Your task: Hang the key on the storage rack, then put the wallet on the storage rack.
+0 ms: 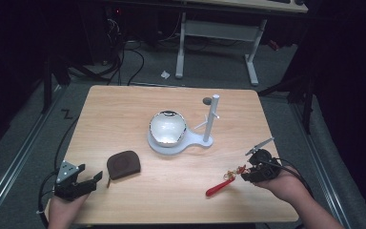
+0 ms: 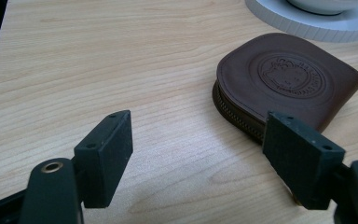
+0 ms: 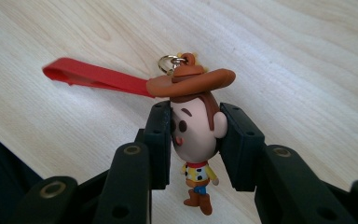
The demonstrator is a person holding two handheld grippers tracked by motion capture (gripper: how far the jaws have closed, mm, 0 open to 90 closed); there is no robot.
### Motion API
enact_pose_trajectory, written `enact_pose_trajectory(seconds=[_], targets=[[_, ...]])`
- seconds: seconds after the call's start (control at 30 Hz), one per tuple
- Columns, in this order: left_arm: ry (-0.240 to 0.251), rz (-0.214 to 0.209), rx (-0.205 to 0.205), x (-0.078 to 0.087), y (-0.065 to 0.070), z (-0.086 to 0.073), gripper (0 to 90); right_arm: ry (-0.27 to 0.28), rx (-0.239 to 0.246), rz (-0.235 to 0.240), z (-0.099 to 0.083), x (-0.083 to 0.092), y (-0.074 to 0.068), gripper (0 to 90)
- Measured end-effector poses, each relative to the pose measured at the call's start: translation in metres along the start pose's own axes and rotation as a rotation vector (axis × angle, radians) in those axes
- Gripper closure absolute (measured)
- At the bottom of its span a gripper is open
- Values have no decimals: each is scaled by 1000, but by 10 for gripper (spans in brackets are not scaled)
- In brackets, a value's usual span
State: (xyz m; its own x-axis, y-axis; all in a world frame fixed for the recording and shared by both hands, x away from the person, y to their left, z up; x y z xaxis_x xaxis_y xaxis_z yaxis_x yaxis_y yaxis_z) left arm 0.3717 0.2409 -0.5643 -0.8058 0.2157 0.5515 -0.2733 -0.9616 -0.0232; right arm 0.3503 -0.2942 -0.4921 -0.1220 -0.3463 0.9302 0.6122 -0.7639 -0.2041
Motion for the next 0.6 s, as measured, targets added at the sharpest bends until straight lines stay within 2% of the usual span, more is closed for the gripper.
enact_pose_trajectory(seconds=[0.3, 0.6], targets=[[17, -3, 4, 2, 1, 3, 243, 4, 18, -29, 12, 29, -6, 665], [12, -17, -6, -1, 5, 3, 241, 14, 26, -40, 21, 48, -8, 665]])
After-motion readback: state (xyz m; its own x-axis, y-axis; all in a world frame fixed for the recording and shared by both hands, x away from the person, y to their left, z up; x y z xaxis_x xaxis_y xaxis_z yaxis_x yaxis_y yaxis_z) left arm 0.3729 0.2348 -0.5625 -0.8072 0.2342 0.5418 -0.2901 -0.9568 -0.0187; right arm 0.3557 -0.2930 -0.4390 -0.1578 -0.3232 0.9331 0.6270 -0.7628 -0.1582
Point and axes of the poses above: each handheld gripper's, and its own axes: x roughly backward along the jaws, z roughly out of its top, y roughly to its right, the point moved 7 cm from there along -x, roughly forward along the jaws, and after that the axes turned 11 degrees about z, right-handed, at the moved point
